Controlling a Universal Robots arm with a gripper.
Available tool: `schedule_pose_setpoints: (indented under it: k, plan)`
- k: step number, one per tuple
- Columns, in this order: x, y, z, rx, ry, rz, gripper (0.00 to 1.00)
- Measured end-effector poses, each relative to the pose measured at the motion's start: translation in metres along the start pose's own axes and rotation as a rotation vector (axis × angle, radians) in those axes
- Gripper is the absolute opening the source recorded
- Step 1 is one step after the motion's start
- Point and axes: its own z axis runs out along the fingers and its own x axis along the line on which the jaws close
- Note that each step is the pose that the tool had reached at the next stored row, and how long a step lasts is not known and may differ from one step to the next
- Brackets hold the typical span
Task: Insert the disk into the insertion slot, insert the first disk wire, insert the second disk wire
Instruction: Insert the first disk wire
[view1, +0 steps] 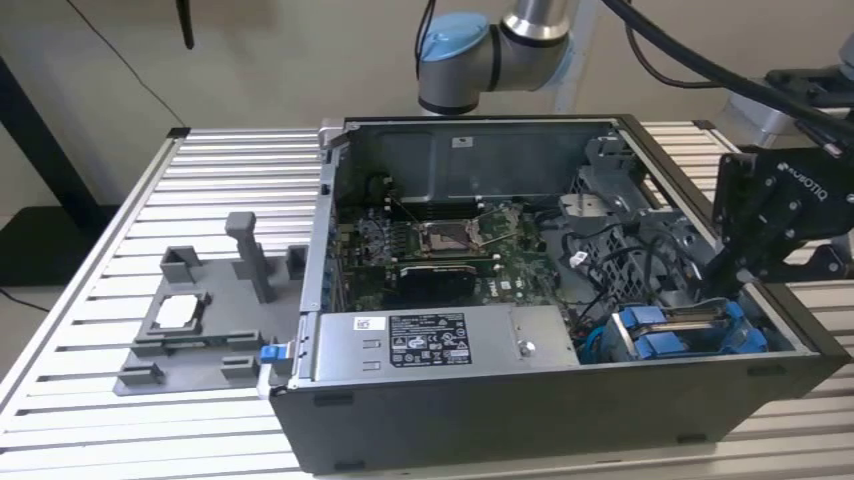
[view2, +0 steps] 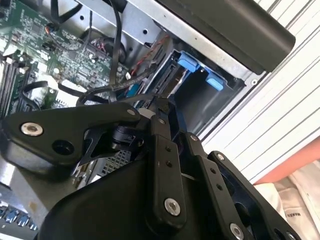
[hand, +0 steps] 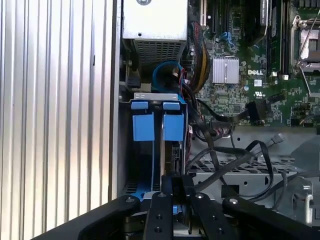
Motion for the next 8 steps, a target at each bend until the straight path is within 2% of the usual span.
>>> schedule_pose_setpoints:
  k: [2, 3, 8]
  plan:
    - [0.0001, -0.0038, 0.0005, -0.0009, -0.0162, -0.001, 0.19]
    - [0.0001, -0.0055, 0.0016, -0.0013, -0.0197, -0.001, 0.19]
    - [0.0005, -0.0074, 0.0103, -0.0012, -0.0201, -0.001, 0.19]
